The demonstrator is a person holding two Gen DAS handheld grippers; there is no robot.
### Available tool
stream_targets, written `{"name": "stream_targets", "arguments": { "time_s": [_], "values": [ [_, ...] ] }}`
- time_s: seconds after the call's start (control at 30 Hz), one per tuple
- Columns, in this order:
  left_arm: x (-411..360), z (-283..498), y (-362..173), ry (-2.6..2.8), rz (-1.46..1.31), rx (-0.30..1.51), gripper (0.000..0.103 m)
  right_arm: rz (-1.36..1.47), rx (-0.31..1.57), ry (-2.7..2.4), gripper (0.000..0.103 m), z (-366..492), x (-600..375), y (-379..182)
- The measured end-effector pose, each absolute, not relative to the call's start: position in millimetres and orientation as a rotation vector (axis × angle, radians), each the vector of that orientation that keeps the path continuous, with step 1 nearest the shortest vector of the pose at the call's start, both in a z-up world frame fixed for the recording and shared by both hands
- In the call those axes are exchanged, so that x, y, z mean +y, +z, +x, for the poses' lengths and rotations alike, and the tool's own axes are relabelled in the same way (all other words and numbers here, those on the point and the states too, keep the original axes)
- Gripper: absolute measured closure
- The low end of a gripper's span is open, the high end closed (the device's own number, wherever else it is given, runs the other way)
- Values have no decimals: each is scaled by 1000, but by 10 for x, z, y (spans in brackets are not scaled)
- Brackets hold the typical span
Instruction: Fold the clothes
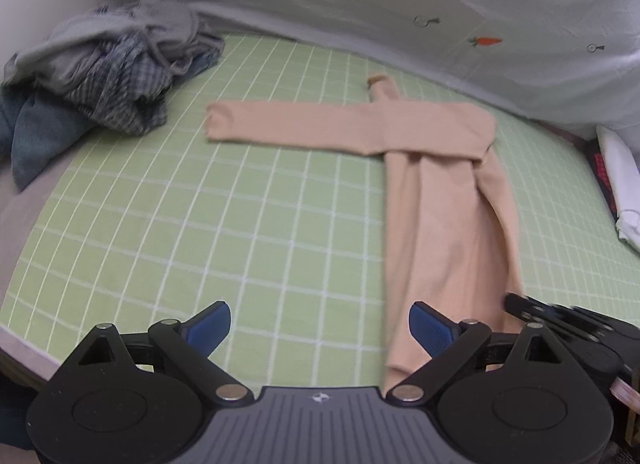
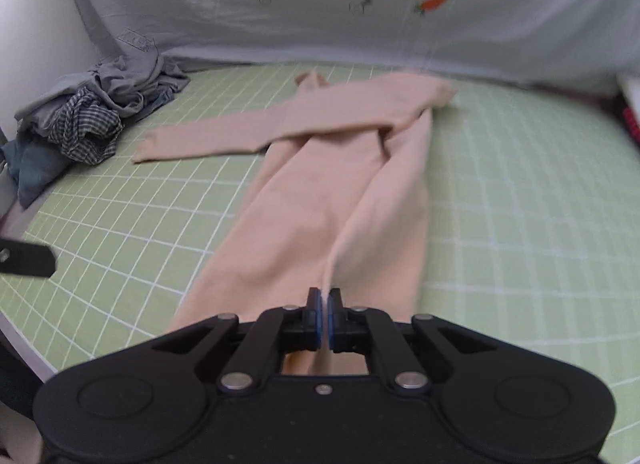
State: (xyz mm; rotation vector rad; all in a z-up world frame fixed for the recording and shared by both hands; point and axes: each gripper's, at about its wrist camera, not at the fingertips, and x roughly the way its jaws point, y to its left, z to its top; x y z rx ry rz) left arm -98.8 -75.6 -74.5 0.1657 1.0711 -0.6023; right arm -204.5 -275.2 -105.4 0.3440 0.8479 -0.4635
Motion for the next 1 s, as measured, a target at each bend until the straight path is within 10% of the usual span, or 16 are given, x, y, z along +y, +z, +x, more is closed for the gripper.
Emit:
{"name": "stream_targets", "arguments": {
  "time_s": [0.13, 0.33, 0.7, 1.0],
  "values": [
    [-632, -906, -839, -589, 160, 1113, 7, 434, 935, -489, 96, -1939, -2727, -1366],
    [-647, -804, -818, -592, 137, 1108, 7, 523, 855, -570, 59, -2198, -2792, -1098],
    [-920, -730, -757, -570, 109, 1088, 7, 382, 967, -650, 55, -2167, -3027, -1184],
    [-1134, -313, -726, -455, 62, 1060, 7, 267, 788, -648, 0, -1865, -3562, -784]
  ]
}}
